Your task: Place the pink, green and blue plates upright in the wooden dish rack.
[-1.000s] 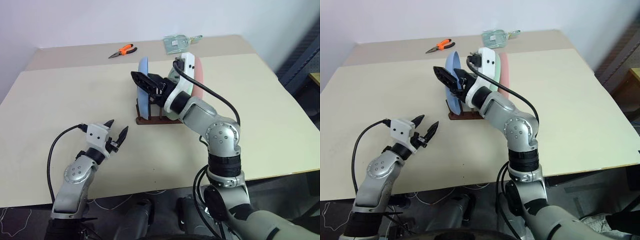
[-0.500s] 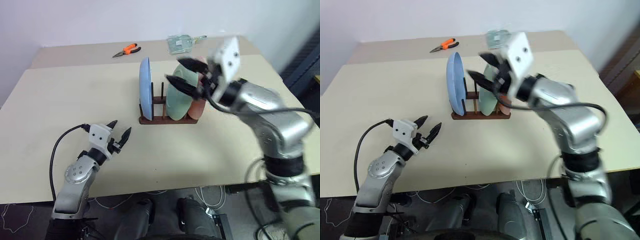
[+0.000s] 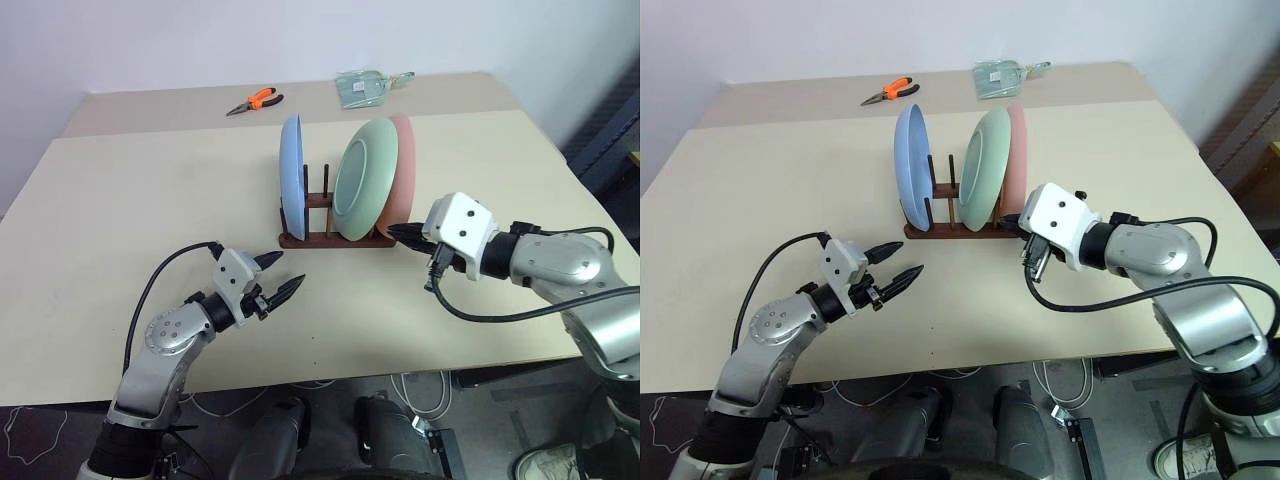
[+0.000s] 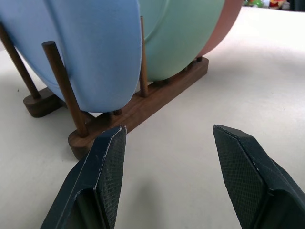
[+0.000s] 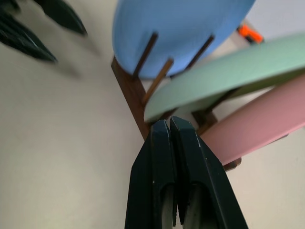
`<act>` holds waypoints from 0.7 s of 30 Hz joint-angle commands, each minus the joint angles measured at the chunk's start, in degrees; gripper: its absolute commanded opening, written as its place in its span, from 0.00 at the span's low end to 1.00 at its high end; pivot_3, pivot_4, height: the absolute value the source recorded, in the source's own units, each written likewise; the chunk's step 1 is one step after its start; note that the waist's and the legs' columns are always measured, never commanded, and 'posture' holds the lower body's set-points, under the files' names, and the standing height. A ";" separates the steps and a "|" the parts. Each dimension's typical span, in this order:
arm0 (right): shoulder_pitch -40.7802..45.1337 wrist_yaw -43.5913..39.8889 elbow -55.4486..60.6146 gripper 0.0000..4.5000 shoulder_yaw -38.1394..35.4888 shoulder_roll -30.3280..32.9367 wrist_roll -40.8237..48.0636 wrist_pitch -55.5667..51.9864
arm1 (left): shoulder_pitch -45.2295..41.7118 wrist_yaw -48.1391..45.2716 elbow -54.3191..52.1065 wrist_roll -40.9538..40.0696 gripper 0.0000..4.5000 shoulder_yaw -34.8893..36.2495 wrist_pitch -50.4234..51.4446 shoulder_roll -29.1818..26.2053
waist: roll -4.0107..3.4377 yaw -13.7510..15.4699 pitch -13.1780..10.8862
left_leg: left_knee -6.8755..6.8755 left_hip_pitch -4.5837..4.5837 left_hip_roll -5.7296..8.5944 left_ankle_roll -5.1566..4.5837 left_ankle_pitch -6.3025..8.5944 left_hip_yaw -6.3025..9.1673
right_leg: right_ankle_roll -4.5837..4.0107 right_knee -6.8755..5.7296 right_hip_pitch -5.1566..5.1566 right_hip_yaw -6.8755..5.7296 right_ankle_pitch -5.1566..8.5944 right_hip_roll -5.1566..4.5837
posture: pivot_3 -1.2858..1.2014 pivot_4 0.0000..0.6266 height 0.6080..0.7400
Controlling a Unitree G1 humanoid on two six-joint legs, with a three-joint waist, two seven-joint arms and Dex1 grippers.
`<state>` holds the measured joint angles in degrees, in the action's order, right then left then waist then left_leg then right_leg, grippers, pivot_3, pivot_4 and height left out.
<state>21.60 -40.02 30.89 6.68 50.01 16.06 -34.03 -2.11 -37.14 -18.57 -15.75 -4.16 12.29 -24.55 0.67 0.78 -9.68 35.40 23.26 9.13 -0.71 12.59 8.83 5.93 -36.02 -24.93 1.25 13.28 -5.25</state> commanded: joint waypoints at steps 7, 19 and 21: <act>7.00 0.77 -4.35 0.01 4.62 -5.70 -7.92 4.26 | 1.19 0.87 -3.24 -0.11 0.66 0.25 -0.03 0.20 | 0.00 0.00 0.00 | 0.00 0.00 0.00 0.00 0.00 -0.02 | 0.00 0.00 -0.01 0.00 0.00 0.00 | 0.52 0.24 1.00; 9.59 -0.92 -1.91 0.01 5.04 -9.46 -8.85 3.60 | 2.10 2.04 -3.21 0.33 0.66 -0.04 -0.36 0.74 | 0.00 -0.03 0.00 | 0.00 -0.01 0.00 0.00 0.00 -0.01 | 0.00 -0.01 -0.01 0.01 -0.01 0.01 | 0.52 0.24 1.00; 9.25 -1.40 -1.84 0.01 4.88 -8.98 -9.11 3.48 | 2.04 2.10 -2.99 0.38 0.66 -0.10 -0.46 0.78 | 0.00 -0.03 0.00 | 0.00 -0.01 0.00 0.00 0.00 -0.01 | 0.00 -0.02 -0.01 0.01 -0.01 0.02 | 0.52 0.24 1.00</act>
<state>30.10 -40.99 26.82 12.77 40.57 7.44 -30.86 -0.06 -35.02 -20.00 -15.49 -4.20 12.44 -23.92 0.67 0.75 -9.68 35.40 23.25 9.13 -0.71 12.60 8.82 5.93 -36.04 -24.95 1.26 13.27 -5.23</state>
